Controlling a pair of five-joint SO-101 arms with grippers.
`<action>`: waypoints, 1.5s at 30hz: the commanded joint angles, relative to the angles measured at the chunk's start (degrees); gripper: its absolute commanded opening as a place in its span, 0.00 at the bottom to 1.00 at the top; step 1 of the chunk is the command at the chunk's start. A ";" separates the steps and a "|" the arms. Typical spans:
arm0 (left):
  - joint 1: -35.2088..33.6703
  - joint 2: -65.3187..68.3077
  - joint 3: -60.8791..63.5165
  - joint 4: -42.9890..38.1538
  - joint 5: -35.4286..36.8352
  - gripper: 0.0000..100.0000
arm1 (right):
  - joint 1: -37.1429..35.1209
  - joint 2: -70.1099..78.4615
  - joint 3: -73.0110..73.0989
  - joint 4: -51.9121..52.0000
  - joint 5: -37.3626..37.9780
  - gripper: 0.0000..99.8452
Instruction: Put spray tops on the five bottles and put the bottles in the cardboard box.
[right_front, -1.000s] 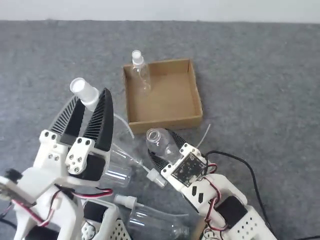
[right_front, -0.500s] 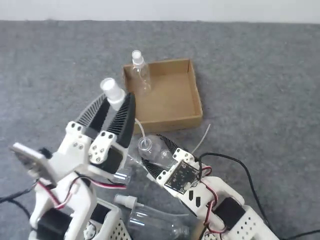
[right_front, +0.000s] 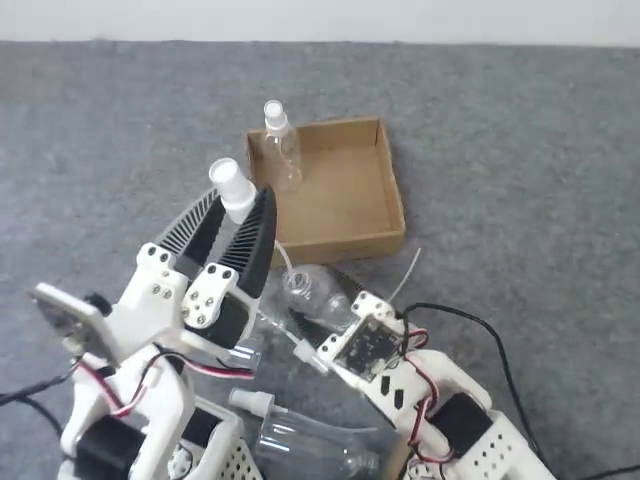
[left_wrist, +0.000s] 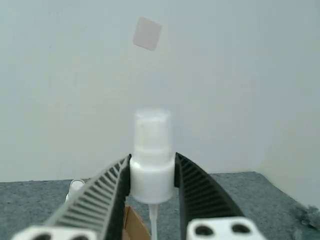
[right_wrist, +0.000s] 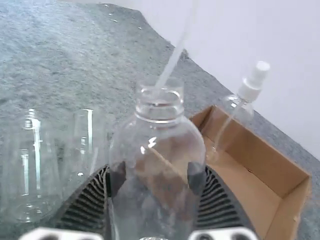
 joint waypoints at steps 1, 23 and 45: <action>0.26 -0.35 -0.31 0.35 -2.29 0.02 | 1.54 -0.92 -0.44 -1.27 0.26 0.01; 10.11 -0.26 6.64 -2.46 -7.91 0.02 | 1.71 -0.92 -0.44 -0.84 0.26 0.01; 10.11 0.09 8.48 -2.37 -7.91 0.07 | 1.71 -0.92 -0.53 -1.19 0.26 0.01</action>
